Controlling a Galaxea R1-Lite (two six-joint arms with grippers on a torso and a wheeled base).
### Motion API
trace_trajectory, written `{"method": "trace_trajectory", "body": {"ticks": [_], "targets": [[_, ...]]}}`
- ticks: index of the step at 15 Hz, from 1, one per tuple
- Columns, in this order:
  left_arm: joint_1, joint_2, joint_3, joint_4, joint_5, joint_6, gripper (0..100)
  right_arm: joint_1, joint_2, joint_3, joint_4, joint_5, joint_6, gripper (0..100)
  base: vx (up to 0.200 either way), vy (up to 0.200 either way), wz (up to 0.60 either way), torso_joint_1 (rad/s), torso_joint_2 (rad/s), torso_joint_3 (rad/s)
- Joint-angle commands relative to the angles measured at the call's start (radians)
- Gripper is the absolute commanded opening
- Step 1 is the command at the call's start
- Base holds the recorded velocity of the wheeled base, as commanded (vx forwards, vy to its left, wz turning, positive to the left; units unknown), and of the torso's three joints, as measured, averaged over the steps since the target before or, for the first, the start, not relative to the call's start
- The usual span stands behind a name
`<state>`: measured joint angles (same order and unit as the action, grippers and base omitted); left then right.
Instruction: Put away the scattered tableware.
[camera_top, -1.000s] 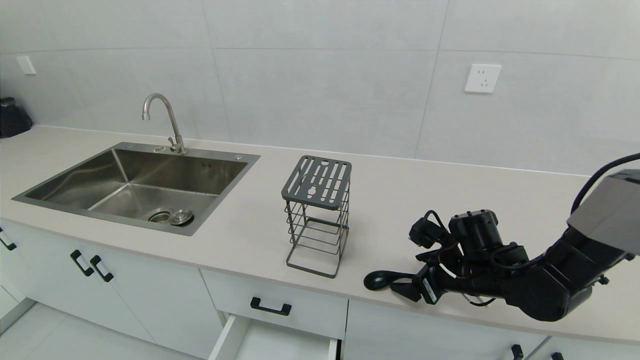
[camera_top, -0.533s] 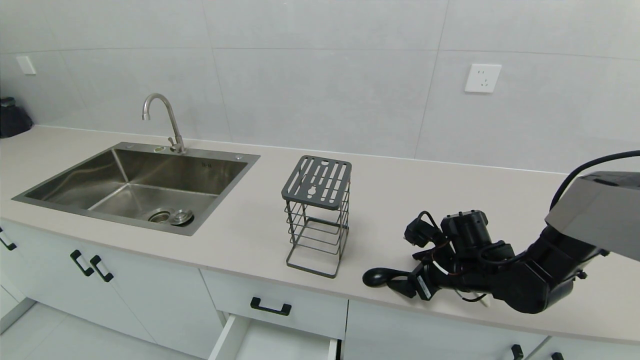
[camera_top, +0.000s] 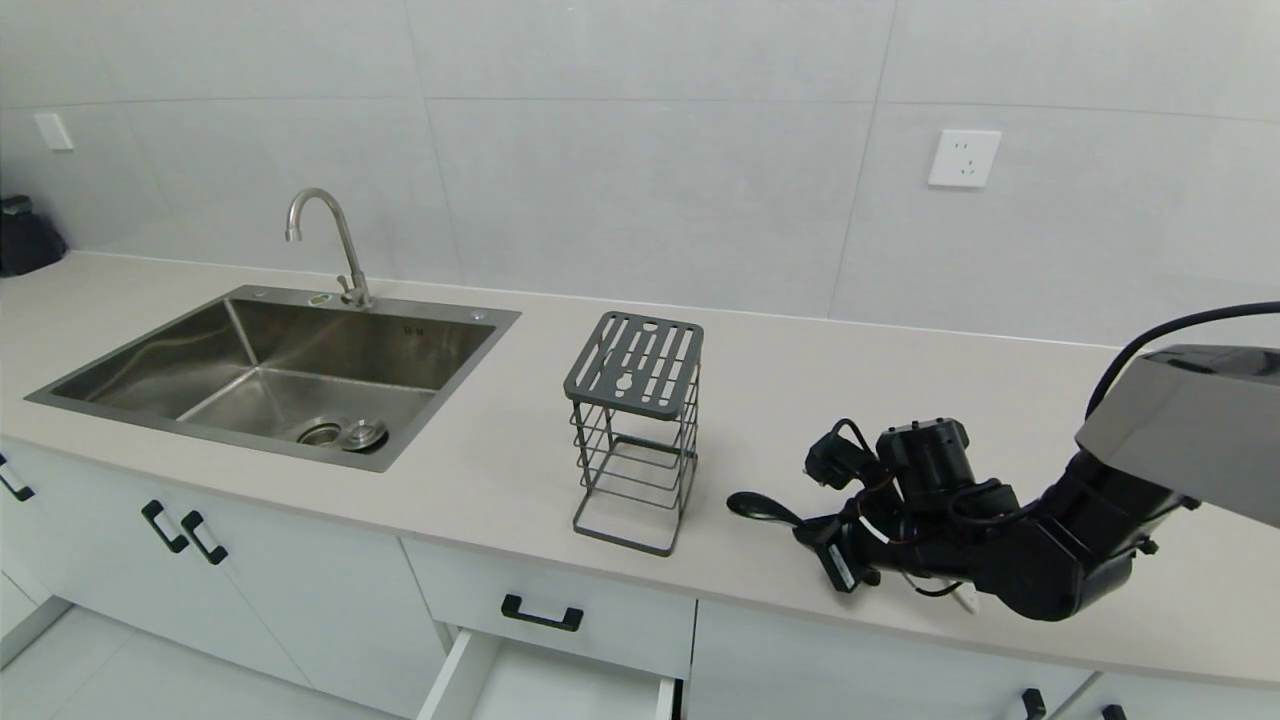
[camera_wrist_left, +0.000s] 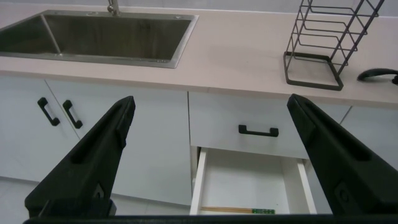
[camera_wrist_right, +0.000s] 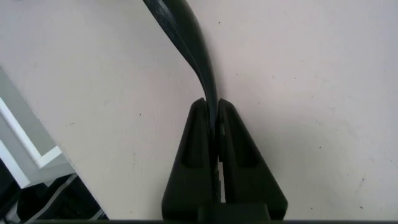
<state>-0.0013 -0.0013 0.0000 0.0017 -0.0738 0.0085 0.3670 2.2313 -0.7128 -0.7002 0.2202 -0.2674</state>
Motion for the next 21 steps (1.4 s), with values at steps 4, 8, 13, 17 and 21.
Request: {"method": "trace_trajectory", "body": {"ticks": [4, 8, 13, 17, 21], "targets": [[0.000, 0.001, 0.000, 0.000, 0.000, -0.001, 100, -0.003, -0.065, 0.015, 0.007, 0.001, 0.002, 0, 0.000, 0.000, 0.00, 0.000, 0.00, 0.000], [0.000, 0.001, 0.000, 0.000, 0.000, 0.001, 100, -0.005, -0.144, 0.029, 0.007, 0.004, -0.004, 0, 0.000, 0.000, 0.00, 0.000, 0.00, 0.000], [0.001, 0.001, 0.000, 0.000, 0.000, 0.001, 100, -0.003, -0.314, 0.182, 0.007, 0.013, -0.058, 0, 0.000, 0.000, 0.00, 0.000, 0.00, 0.000], [0.000, 0.001, 0.000, 0.000, 0.000, -0.001, 100, 0.000, -0.440, 0.296, 0.015, 0.041, -0.087, 0, 0.000, 0.000, 0.00, 0.000, 0.00, 0.000], [0.000, 0.001, 0.000, 0.000, 0.000, 0.001, 100, 0.139, -0.510, 0.372, 0.022, 0.064, -0.079, 0, 0.000, 0.000, 0.00, 0.000, 0.00, 0.000]]}}
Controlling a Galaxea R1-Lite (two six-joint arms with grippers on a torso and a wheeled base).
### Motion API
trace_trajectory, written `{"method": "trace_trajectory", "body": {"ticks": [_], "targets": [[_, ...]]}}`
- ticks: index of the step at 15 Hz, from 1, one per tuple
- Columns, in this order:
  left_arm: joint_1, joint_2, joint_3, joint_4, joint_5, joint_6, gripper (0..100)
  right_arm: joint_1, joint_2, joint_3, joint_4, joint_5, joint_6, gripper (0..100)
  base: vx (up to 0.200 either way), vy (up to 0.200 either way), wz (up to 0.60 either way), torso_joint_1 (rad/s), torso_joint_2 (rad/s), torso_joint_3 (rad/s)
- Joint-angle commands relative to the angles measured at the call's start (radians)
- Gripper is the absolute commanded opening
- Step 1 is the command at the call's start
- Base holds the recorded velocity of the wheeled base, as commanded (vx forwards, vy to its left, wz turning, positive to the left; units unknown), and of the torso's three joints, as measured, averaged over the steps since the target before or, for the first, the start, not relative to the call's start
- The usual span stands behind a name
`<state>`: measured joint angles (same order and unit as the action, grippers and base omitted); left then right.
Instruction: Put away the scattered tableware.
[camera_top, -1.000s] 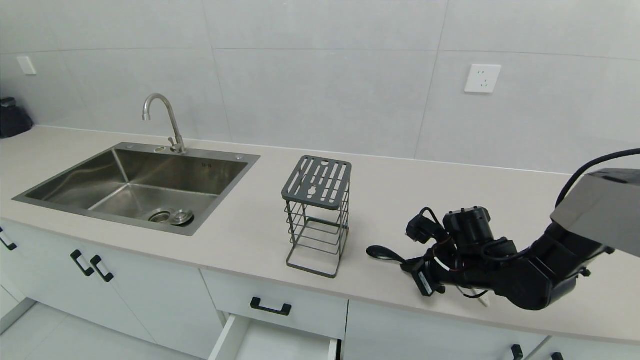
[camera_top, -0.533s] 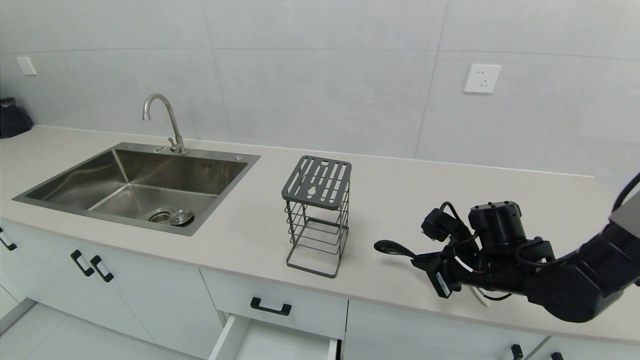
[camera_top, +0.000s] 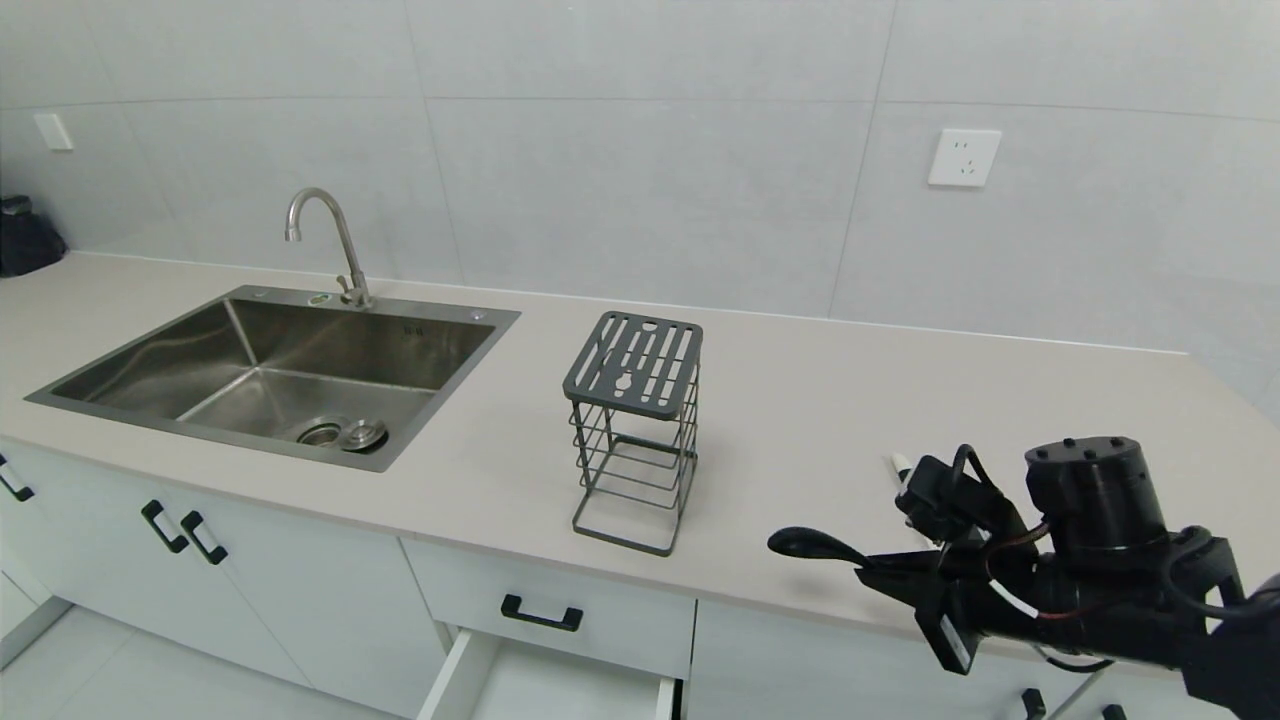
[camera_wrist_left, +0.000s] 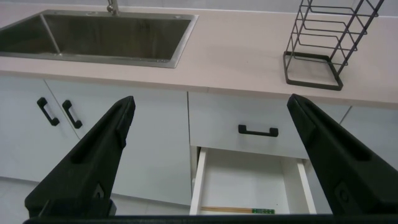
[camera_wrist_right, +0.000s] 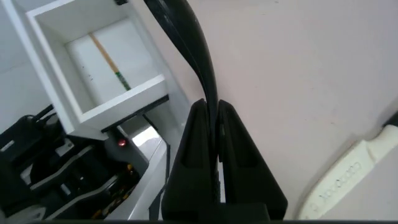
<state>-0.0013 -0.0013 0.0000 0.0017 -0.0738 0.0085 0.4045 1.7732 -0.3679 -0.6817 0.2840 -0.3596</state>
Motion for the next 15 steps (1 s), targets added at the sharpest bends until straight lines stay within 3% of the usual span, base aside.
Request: {"method": "trace_trajectory", "body": {"ticks": [1, 3, 10, 15], "targets": [[0.000, 0.001, 0.000, 0.000, 0.000, 0.001, 100, 0.165, -0.054, 0.030, 0.004, -0.005, 0.037, 0, 0.000, 0.000, 0.00, 0.000, 0.00, 0.000], [0.000, 0.001, 0.000, 0.000, 0.000, 0.001, 100, 0.301, -0.051, 0.030, -0.006, -0.013, 0.126, 0, 0.000, 0.000, 0.00, 0.000, 0.00, 0.000], [0.001, 0.001, 0.000, 0.000, 0.000, 0.001, 100, 0.352, -0.057, -0.006, -0.009, -0.011, 0.134, 0, 0.000, 0.000, 0.00, 0.000, 0.00, 0.000], [0.001, 0.001, 0.000, 0.000, 0.000, 0.001, 100, 0.453, 0.089, -0.204, -0.045, -0.014, 0.185, 0, 0.000, 0.000, 0.00, 0.000, 0.00, 0.000]]}}
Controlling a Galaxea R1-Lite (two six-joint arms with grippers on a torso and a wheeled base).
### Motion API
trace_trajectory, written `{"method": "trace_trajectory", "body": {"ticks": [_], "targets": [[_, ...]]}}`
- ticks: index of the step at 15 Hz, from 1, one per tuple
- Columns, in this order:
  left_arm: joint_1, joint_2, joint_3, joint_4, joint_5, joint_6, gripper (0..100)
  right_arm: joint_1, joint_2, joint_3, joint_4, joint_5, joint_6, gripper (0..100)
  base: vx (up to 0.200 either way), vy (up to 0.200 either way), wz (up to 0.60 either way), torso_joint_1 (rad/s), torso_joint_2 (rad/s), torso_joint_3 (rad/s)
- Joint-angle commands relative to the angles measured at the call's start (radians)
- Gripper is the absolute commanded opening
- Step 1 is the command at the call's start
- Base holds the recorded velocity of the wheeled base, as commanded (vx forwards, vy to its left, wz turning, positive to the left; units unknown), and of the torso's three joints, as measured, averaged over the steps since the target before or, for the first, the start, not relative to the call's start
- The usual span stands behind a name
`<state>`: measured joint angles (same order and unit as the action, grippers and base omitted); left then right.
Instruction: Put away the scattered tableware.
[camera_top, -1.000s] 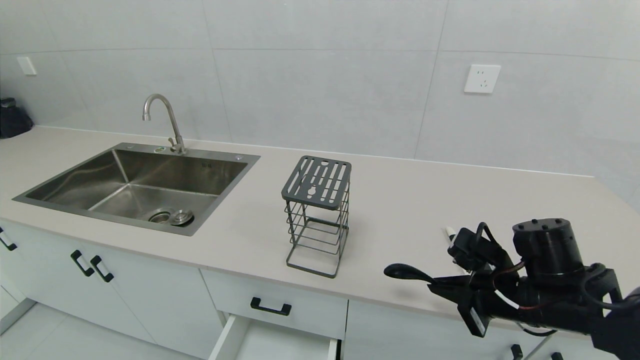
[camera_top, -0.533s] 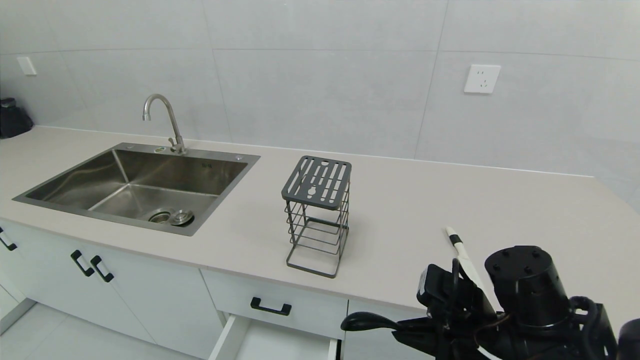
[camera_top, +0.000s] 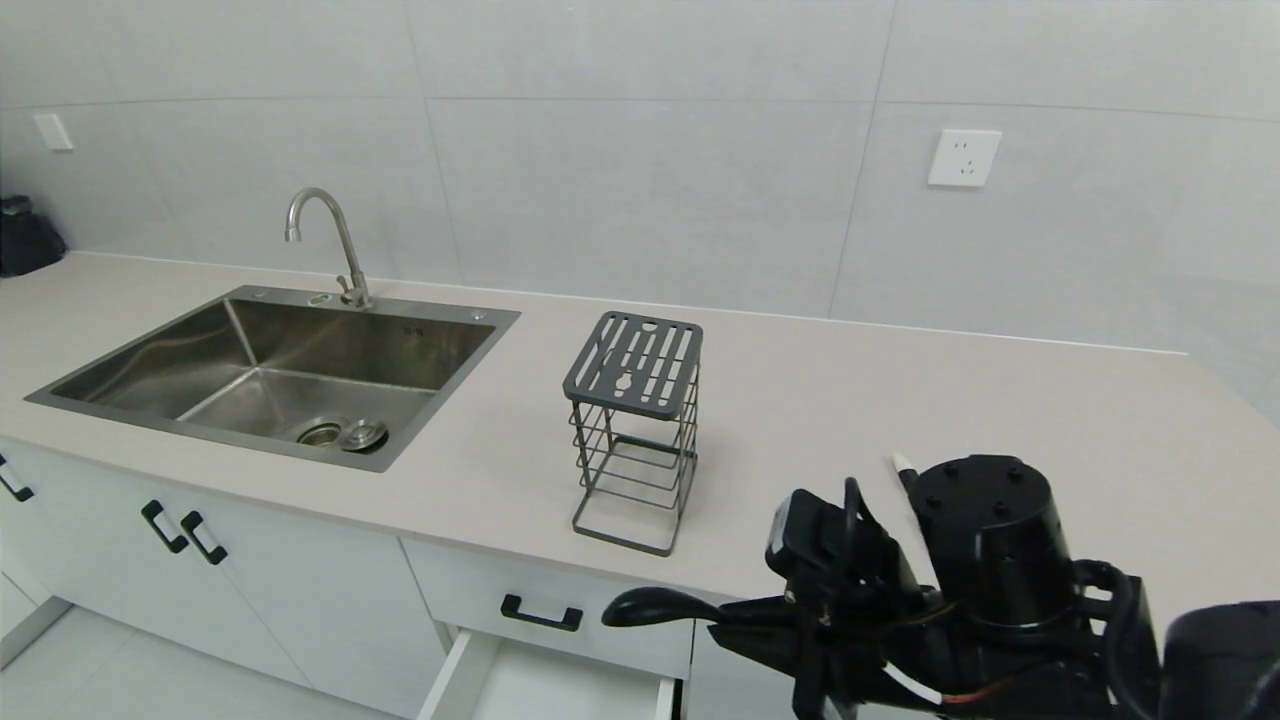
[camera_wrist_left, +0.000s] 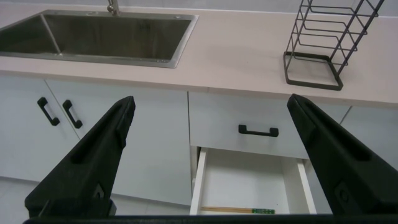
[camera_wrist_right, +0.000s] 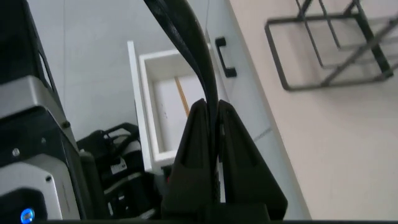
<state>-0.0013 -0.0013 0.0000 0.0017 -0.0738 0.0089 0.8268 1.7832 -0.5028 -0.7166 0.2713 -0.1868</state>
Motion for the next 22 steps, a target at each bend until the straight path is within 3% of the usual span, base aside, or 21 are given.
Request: {"method": "trace_trajectory", "body": {"ticks": [1, 7, 10, 15, 19, 22], "targets": [[0.000, 0.001, 0.000, 0.000, 0.000, 0.000, 100, 0.048, 0.111, -0.103, -0.011, -0.001, 0.020, 0, 0.000, 0.000, 0.00, 0.000, 0.00, 0.000], [0.001, 0.001, 0.000, 0.000, 0.000, 0.000, 100, 0.123, 0.229, -0.235, -0.012, -0.041, 0.032, 0, 0.000, 0.000, 0.00, 0.000, 0.00, 0.000], [0.000, 0.001, 0.000, 0.000, 0.000, 0.000, 100, 0.173, 0.240, -0.203, -0.006, -0.038, 0.029, 0, 0.000, 0.000, 0.00, 0.000, 0.00, 0.000], [0.000, 0.001, 0.000, 0.000, 0.000, -0.001, 100, 0.178, 0.265, -0.158, -0.127, -0.104, 0.035, 0, 0.000, 0.000, 0.00, 0.000, 0.00, 0.000], [0.001, 0.001, 0.000, 0.000, 0.000, 0.000, 100, 0.186, 0.314, -0.152, -0.164, -0.188, 0.033, 0, 0.000, 0.000, 0.15, 0.002, 0.00, 0.001], [0.000, 0.001, 0.000, 0.000, 0.000, 0.000, 100, 0.192, 0.326, -0.161, -0.159, -0.192, 0.049, 0, 0.000, 0.000, 0.00, 0.000, 0.00, 0.000]]}}
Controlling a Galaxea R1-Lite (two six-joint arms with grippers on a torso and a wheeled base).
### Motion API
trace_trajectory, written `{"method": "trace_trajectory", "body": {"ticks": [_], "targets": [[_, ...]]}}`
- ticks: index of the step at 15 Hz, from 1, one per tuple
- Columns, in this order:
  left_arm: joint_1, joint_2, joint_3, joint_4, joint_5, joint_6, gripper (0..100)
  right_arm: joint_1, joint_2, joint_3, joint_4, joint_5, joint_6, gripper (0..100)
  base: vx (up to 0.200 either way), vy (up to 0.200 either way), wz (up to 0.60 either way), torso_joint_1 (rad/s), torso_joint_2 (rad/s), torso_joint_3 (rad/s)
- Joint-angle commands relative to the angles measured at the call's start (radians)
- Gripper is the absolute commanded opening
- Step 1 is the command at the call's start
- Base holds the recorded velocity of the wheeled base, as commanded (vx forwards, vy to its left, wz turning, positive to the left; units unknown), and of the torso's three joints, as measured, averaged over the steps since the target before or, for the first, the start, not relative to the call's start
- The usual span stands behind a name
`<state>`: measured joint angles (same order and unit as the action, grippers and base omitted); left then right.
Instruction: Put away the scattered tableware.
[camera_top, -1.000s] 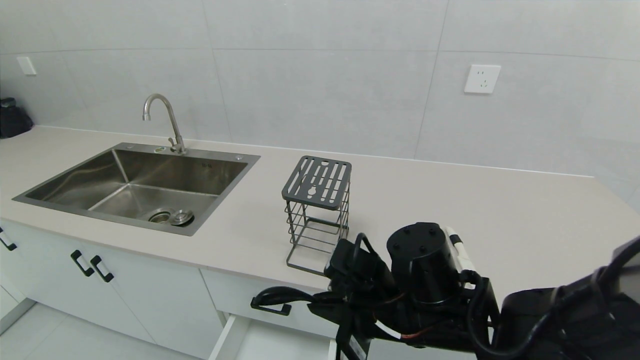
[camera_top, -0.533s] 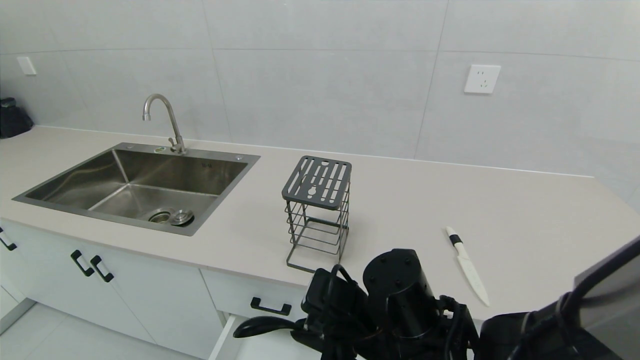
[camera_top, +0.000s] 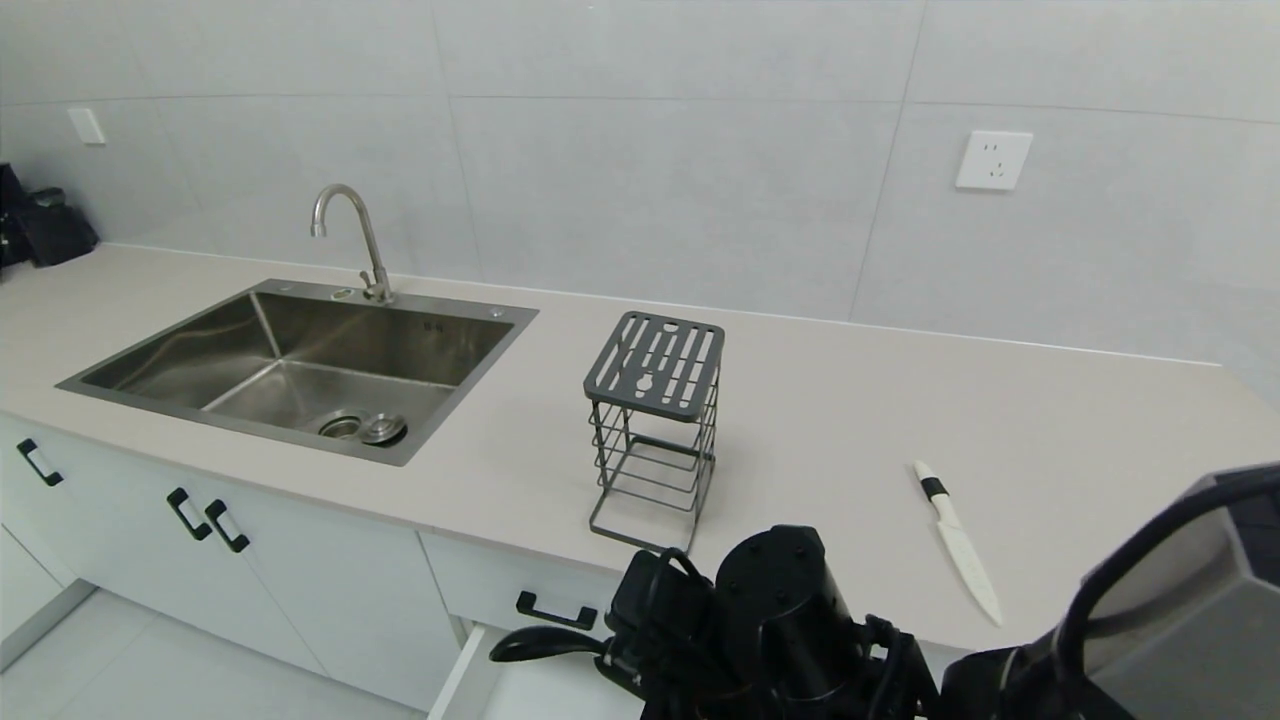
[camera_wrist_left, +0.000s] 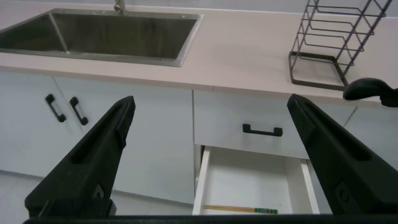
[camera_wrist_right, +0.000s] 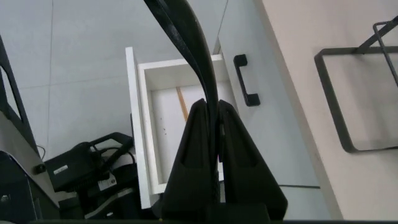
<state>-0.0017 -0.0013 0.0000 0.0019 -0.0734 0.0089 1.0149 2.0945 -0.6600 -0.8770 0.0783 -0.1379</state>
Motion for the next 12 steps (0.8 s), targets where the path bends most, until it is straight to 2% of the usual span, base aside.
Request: {"method": "trace_trajectory", "body": {"ticks": [1, 7, 12], "targets": [[0.000, 0.001, 0.000, 0.000, 0.000, -0.001, 100, 0.005, 0.027, -0.003, -0.003, 0.001, 0.024, 0, 0.000, 0.000, 0.00, 0.000, 0.00, 0.000], [0.000, 0.001, 0.000, 0.000, 0.000, -0.001, 100, 0.028, 0.081, -0.009, -0.042, 0.003, 0.075, 0, 0.000, 0.000, 0.00, -0.010, 0.02, 0.013], [0.002, 0.001, 0.000, 0.000, 0.000, 0.000, 100, 0.042, 0.087, -0.016, -0.042, 0.021, 0.083, 0, 0.000, 0.000, 0.00, -0.201, 0.39, 0.193]]}}
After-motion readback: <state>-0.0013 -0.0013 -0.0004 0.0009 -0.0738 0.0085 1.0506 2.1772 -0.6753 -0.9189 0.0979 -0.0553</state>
